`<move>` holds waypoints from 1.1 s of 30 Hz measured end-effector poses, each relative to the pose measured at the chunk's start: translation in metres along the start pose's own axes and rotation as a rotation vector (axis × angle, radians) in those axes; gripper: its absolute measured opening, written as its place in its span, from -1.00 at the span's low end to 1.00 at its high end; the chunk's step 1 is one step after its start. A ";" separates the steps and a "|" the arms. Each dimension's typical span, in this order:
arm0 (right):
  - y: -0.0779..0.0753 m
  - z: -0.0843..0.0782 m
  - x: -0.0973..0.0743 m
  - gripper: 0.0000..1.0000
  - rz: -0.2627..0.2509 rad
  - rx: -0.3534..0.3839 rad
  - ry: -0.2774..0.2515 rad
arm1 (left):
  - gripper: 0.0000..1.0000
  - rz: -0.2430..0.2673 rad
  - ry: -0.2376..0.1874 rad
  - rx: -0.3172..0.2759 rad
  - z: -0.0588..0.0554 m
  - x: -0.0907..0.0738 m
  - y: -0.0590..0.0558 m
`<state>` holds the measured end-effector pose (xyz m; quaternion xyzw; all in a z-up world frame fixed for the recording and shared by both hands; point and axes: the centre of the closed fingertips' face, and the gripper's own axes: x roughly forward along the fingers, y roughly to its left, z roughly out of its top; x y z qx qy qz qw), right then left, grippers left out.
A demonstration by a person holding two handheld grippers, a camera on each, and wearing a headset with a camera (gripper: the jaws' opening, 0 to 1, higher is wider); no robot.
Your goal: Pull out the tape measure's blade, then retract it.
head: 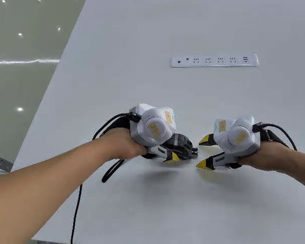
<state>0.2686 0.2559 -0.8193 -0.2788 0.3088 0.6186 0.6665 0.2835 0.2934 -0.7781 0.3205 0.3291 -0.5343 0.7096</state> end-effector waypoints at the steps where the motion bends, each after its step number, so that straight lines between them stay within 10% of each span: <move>1: -0.001 0.000 0.001 -0.36 0.000 0.002 0.000 | -0.15 0.002 0.000 0.004 0.000 0.000 0.001; 33: -0.005 0.003 0.011 -0.73 0.014 -0.049 0.010 | -0.36 -0.004 0.032 0.034 0.001 0.003 0.003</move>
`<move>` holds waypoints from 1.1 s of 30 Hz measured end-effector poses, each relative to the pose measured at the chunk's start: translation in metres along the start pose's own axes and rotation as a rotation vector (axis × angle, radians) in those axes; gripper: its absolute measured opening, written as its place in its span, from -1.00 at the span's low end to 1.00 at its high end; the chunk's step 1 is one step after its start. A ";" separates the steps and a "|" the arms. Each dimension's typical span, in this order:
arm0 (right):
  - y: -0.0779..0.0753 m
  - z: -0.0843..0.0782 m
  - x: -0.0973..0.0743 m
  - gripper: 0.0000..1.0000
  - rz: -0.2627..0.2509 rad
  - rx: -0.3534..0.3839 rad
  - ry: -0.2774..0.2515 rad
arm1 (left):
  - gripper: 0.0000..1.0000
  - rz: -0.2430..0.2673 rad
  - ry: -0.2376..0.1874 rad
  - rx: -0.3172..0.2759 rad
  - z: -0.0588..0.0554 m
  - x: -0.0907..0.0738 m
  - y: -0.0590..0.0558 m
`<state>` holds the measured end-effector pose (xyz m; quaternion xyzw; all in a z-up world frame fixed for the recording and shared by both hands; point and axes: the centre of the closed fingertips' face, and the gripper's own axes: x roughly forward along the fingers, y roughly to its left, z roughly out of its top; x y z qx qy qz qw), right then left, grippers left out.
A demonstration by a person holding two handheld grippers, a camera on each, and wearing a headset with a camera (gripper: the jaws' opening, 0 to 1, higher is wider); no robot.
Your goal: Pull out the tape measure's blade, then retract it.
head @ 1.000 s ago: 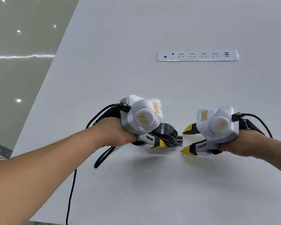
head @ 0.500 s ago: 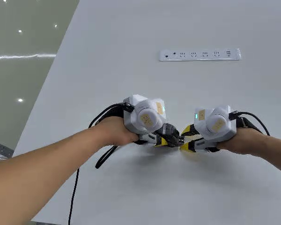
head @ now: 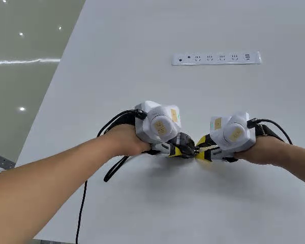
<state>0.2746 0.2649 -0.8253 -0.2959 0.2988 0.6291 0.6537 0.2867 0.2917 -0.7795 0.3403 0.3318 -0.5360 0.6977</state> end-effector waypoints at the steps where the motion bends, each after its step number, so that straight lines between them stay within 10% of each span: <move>1: 0.000 0.000 0.000 -0.74 0.000 0.000 0.000 | -0.36 -0.001 0.002 -0.002 0.000 0.000 0.000; 33: 0.000 -0.013 -0.015 -0.79 -0.022 -0.003 -0.002 | -0.40 -0.005 0.007 0.017 -0.002 0.000 0.000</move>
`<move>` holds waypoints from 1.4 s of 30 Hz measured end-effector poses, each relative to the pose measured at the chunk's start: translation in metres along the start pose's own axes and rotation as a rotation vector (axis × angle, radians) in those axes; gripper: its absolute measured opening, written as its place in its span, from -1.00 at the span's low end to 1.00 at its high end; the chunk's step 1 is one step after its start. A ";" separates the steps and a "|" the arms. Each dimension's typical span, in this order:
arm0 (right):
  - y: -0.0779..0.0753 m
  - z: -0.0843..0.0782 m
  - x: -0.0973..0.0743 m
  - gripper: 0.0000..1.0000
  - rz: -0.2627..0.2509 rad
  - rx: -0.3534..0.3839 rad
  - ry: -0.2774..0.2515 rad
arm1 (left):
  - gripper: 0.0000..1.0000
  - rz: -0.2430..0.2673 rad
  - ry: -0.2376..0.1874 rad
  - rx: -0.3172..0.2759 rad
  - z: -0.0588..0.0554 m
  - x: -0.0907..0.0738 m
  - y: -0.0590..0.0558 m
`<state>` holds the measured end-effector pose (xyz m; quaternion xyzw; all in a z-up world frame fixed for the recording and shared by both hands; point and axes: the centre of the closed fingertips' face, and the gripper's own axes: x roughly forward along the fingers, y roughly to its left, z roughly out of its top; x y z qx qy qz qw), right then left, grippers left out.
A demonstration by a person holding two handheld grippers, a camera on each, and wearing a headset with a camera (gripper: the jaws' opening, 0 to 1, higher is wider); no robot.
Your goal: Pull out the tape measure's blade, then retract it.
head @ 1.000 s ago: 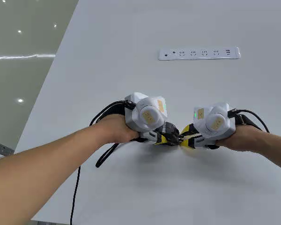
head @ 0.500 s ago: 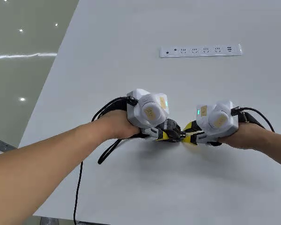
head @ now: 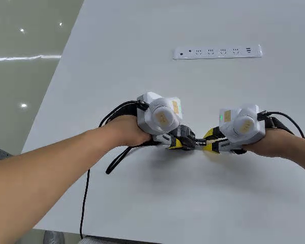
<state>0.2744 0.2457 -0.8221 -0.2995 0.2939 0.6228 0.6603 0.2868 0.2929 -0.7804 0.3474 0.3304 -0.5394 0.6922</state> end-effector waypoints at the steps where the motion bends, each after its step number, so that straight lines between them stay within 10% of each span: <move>1: 0.000 0.000 -0.001 -0.79 0.000 0.000 0.000 | -0.40 0.000 0.000 0.000 0.000 0.000 0.000; 42: 0.002 -0.037 -0.036 -0.81 0.019 0.103 -0.005 | -0.42 -0.010 0.010 0.014 0.001 0.001 -0.001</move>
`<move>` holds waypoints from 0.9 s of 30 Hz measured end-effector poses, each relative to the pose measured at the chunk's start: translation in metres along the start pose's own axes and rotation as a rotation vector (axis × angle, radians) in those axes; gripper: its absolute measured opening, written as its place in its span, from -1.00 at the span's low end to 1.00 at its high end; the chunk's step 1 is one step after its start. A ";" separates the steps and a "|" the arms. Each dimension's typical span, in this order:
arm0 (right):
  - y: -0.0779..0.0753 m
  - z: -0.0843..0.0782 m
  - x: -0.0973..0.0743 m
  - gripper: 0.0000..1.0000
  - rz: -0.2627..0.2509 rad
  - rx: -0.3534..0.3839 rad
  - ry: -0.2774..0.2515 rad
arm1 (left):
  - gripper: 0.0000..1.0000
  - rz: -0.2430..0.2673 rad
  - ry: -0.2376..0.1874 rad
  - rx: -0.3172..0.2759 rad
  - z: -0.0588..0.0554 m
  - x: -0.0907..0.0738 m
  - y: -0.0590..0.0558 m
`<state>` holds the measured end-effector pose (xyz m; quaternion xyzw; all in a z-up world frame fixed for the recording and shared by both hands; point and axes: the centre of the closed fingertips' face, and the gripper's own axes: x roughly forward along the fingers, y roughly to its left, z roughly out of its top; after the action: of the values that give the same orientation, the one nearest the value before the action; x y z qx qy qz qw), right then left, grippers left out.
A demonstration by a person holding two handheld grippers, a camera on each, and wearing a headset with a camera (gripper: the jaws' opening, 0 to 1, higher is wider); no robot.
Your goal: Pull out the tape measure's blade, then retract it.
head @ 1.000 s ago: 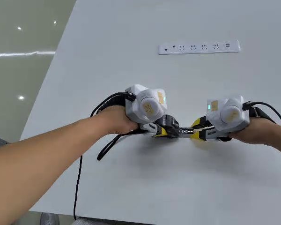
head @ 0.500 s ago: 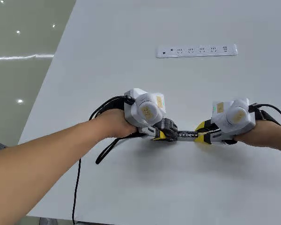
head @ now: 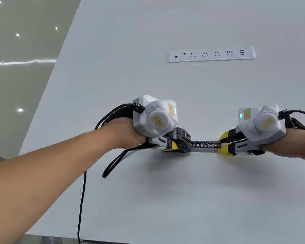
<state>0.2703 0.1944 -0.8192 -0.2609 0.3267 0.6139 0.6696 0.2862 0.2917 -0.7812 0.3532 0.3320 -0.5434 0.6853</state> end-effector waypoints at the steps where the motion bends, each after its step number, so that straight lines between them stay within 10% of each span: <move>1: 0.000 -0.001 -0.001 -0.81 0.001 0.004 -0.001 | -0.42 0.000 0.000 -0.001 0.000 0.000 0.000; 27: -0.007 -0.027 -0.025 -0.81 -0.001 0.048 0.011 | -0.42 -0.003 0.005 -0.003 0.000 0.000 0.000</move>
<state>0.2734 0.1572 -0.8181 -0.2483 0.3448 0.6041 0.6741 0.2866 0.2919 -0.7816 0.3530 0.3350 -0.5431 0.6843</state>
